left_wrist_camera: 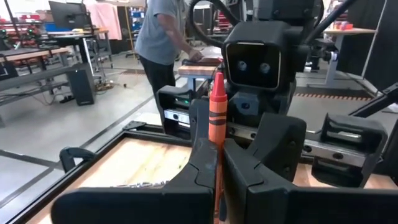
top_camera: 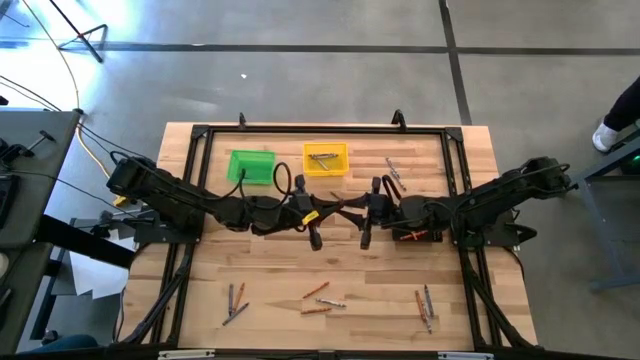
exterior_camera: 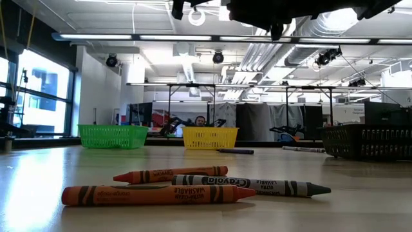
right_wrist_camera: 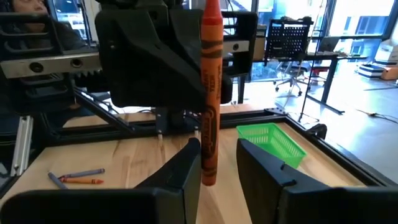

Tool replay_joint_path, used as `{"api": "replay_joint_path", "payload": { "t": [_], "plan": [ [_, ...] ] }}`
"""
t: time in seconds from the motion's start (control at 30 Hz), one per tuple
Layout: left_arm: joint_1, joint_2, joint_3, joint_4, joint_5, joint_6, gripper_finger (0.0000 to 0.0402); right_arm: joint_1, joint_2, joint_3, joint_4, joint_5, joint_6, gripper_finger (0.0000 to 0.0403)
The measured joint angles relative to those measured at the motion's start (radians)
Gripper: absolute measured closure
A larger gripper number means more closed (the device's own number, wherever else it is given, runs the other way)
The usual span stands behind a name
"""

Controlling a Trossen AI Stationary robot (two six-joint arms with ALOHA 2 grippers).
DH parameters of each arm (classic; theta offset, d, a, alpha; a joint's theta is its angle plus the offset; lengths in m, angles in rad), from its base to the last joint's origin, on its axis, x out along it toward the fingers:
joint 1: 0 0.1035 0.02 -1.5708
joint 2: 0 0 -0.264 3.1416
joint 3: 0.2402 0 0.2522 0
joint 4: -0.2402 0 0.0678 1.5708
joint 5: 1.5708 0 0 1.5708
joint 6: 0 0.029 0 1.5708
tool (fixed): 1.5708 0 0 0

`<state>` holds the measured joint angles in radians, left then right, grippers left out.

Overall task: Sort crayons
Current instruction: Put the orange crayon into the black bin

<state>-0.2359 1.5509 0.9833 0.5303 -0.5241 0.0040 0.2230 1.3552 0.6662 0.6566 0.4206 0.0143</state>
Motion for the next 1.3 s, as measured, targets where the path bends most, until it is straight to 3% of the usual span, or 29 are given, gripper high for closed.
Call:
{"api": "replay_joint_path", "payload": {
  "t": [0.17, 0.33, 0.67, 0.9, 1.07, 1.3],
  "plan": [
    [0.000, 0.000, 0.000, 0.000, 0.000, 0.000, 0.0402, 0.000, 0.000, 0.000, 0.011, 0.000, -0.014, 0.0326],
    [0.001, 0.000, 0.000, 0.000, -0.002, 0.000, 0.0402, 0.000, 0.000, 0.000, 0.013, -0.002, -0.015, 0.0389],
    [0.000, 0.000, 0.000, 0.001, -0.008, 0.014, 0.0395, 0.000, 0.000, 0.000, 0.020, 0.006, 0.011, 0.0398],
    [-0.001, 0.000, 0.000, -0.016, -0.110, 0.009, 0.0352, -0.001, -0.033, 0.000, -0.031, 0.180, -0.030, 0.0400],
    [-0.005, 0.000, 0.000, -0.056, -0.114, 0.008, 0.0328, -0.001, -0.176, 0.000, -0.356, 0.305, 0.068, 0.0401],
    [-0.023, 0.000, 0.000, -0.175, -0.113, -0.036, 0.0324, 0.001, -0.371, 0.000, -1.151, 0.201, 0.649, 0.0402]
  ]
}}
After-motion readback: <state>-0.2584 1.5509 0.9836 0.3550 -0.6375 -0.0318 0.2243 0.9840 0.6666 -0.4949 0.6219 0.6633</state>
